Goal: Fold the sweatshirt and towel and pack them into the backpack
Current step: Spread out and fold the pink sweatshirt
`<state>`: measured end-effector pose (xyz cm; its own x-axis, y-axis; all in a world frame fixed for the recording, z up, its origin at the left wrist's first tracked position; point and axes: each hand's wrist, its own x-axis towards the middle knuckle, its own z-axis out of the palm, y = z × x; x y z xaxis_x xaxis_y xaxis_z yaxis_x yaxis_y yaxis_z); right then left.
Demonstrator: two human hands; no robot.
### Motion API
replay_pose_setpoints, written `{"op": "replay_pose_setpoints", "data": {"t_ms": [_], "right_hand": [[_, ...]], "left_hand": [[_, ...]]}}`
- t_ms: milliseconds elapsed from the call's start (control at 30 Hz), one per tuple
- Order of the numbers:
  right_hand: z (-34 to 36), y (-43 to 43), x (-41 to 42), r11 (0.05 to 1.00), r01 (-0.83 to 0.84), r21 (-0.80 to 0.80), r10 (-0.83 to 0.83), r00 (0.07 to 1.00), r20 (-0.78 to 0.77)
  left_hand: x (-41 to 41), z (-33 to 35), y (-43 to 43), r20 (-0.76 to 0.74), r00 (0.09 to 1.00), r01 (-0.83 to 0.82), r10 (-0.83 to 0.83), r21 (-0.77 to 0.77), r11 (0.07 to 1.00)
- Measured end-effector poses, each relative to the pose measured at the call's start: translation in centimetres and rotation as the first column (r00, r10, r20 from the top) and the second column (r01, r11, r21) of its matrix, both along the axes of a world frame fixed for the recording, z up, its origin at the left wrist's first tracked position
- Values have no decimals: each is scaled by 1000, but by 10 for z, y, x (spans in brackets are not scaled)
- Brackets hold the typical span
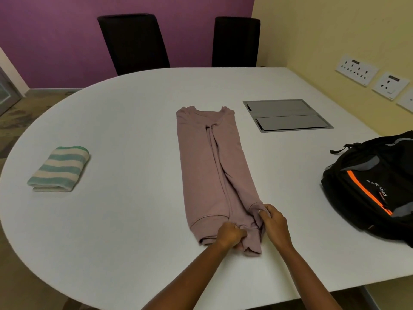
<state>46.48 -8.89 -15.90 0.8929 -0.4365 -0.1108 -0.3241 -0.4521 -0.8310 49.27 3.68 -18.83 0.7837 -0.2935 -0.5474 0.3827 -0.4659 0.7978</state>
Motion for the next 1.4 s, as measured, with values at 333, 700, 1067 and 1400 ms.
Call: {"op": "replay_pose_setpoints", "data": {"t_ms": [333, 700, 1067, 1400], "right_hand": [[6, 10, -2, 997, -41, -63, 46, 995, 88], [-64, 29, -25, 644, -384, -662, 421, 900, -113], [-72, 6, -17, 371, -501, -782, 537, 802, -259], [-53, -23, -5, 75, -574, -816, 604, 677, -420]], "left_hand": [[20, 0, 14, 470, 881, -20, -48, 138, 990], [27, 3, 27, 385, 881, 157, -276, 314, 937], [51, -28, 124, 487, -172, 267, -856, 860, 435], [61, -25, 137, 515, -143, 203, -845, 851, 484]]}}
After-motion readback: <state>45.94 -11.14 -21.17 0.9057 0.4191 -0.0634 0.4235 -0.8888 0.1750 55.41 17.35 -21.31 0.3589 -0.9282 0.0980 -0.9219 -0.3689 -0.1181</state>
